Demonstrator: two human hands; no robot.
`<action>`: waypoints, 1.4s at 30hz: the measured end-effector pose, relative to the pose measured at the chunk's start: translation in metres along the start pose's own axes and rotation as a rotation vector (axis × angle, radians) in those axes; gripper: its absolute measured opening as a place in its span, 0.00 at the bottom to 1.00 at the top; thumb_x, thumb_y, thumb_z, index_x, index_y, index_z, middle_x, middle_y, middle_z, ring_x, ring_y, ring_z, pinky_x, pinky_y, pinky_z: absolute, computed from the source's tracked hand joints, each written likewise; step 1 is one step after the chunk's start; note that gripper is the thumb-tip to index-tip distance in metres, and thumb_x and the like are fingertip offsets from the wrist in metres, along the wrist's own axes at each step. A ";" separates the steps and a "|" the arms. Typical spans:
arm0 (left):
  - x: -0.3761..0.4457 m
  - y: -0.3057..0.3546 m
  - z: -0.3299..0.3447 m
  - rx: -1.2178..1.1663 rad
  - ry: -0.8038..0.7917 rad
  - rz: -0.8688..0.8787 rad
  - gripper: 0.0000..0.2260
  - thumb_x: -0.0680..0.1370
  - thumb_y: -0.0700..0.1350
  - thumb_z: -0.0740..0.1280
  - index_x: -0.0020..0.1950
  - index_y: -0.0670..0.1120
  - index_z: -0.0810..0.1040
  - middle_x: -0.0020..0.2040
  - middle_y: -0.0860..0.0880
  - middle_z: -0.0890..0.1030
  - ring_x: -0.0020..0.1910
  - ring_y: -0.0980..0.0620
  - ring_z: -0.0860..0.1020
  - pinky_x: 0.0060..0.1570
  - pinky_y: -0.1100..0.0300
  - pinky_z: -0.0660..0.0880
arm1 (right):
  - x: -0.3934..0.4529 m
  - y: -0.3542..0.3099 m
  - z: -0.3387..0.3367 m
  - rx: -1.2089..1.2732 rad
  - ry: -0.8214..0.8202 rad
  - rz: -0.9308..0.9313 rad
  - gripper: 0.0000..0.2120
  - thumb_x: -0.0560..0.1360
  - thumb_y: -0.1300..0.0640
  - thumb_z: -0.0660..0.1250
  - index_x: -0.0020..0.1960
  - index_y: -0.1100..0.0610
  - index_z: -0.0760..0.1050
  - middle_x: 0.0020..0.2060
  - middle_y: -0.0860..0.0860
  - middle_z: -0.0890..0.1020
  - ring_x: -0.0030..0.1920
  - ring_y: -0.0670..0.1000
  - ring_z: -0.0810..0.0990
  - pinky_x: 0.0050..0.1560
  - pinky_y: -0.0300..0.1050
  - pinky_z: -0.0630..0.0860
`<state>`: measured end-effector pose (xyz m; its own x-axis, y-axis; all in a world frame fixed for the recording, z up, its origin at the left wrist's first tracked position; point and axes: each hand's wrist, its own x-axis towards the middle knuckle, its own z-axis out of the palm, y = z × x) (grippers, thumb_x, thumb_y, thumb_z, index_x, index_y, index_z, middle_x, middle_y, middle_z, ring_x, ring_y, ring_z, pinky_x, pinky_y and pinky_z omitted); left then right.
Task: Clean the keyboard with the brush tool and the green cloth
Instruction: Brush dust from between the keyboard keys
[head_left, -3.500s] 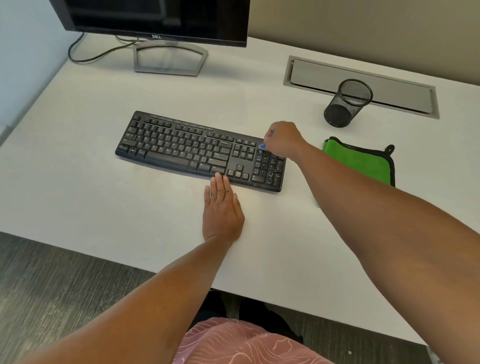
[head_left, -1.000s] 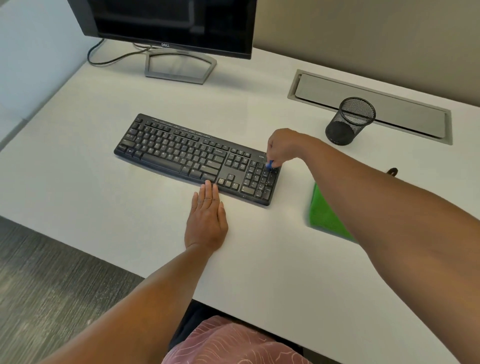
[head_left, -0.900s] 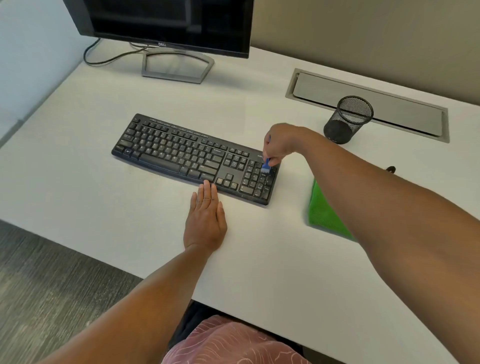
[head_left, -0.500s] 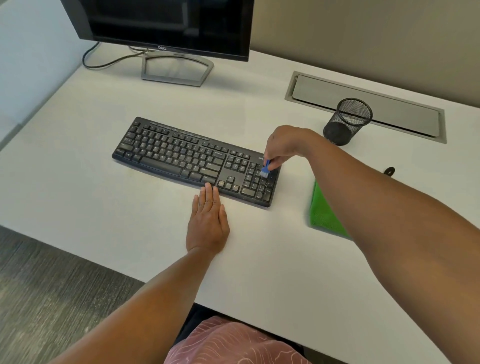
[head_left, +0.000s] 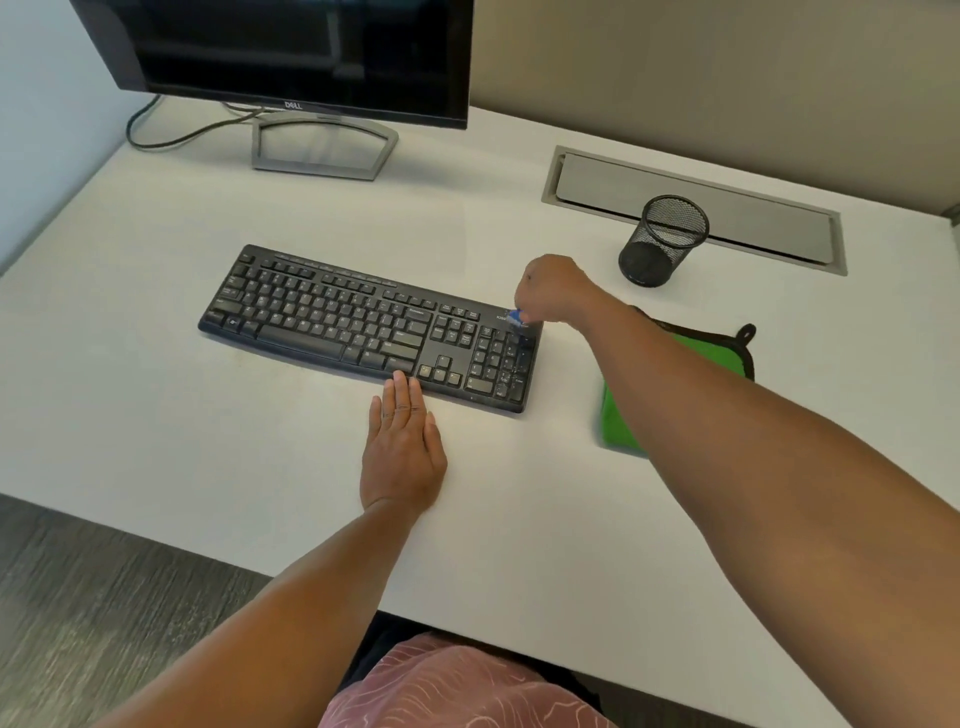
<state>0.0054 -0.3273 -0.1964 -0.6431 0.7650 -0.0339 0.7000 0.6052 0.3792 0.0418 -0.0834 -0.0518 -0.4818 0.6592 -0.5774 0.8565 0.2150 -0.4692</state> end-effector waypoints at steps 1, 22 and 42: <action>0.000 0.000 0.000 0.001 0.000 0.000 0.28 0.83 0.51 0.39 0.81 0.40 0.49 0.82 0.44 0.48 0.81 0.51 0.43 0.80 0.54 0.40 | -0.003 0.000 -0.002 0.030 -0.033 0.052 0.14 0.75 0.61 0.62 0.32 0.61 0.67 0.37 0.54 0.75 0.46 0.58 0.76 0.29 0.40 0.61; -0.003 0.003 -0.010 0.055 -0.019 -0.065 0.30 0.82 0.52 0.37 0.82 0.40 0.52 0.82 0.43 0.51 0.82 0.47 0.47 0.79 0.53 0.37 | -0.040 0.006 0.023 -0.072 0.032 -0.067 0.04 0.74 0.64 0.64 0.41 0.60 0.74 0.38 0.55 0.78 0.40 0.55 0.76 0.36 0.41 0.74; -0.011 0.010 -0.003 0.032 0.023 -0.322 0.26 0.85 0.49 0.44 0.82 0.40 0.48 0.83 0.43 0.48 0.82 0.47 0.43 0.80 0.51 0.38 | -0.032 0.011 0.020 -0.018 -0.138 -0.021 0.09 0.73 0.67 0.69 0.53 0.65 0.79 0.50 0.59 0.83 0.47 0.55 0.83 0.49 0.45 0.82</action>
<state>0.0183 -0.3308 -0.1897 -0.8397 0.5281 -0.1268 0.4684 0.8223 0.3230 0.0627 -0.1164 -0.0523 -0.5199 0.5488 -0.6546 0.8483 0.2413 -0.4714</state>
